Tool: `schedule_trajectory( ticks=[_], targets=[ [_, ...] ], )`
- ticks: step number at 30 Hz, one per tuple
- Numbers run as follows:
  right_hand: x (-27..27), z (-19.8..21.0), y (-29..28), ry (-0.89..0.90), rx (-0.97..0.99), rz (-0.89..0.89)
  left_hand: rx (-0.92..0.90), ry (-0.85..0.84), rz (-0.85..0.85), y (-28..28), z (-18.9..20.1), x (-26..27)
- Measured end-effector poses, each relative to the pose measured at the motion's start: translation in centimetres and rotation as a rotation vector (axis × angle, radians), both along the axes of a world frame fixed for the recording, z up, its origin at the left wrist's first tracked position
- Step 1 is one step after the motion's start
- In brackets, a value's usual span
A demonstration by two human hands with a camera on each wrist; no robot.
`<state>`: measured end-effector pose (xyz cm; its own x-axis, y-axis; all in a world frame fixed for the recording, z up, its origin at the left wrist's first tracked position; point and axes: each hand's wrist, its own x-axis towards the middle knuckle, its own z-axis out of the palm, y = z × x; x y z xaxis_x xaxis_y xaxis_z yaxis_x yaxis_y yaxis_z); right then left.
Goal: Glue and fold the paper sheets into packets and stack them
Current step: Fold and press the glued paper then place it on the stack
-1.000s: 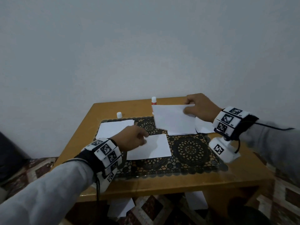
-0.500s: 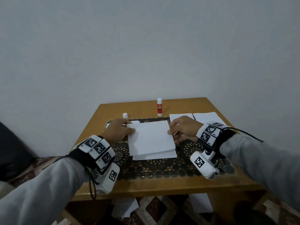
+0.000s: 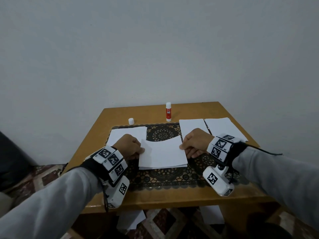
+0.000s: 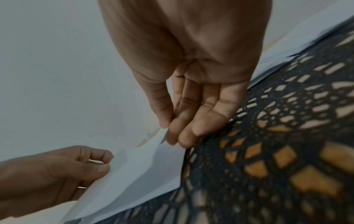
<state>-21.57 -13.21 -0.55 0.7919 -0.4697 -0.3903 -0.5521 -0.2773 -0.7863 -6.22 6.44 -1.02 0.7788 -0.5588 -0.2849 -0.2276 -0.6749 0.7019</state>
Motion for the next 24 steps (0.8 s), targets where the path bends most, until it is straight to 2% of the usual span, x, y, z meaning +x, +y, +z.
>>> schedule_trajectory(
  ticks=[5,16,20,24],
  targets=[
    [0.47,0.2,0.26,0.055,-0.074,0.033,0.088,-0.12,-0.043,-0.17,-0.41,0.2],
    [0.9,-0.19,0.35,0.113,-0.135,0.052,0.168,-0.188,-0.083,-0.6,-0.61,0.32],
    [1.01,0.13,0.64,0.219,-0.141,0.115,0.189,-0.208,-0.1,-0.73,-0.67,0.31],
    [0.91,0.07,0.5,0.132,-0.189,0.111,0.202,-0.216,-0.105,-0.78,-0.61,0.27]
  ],
)
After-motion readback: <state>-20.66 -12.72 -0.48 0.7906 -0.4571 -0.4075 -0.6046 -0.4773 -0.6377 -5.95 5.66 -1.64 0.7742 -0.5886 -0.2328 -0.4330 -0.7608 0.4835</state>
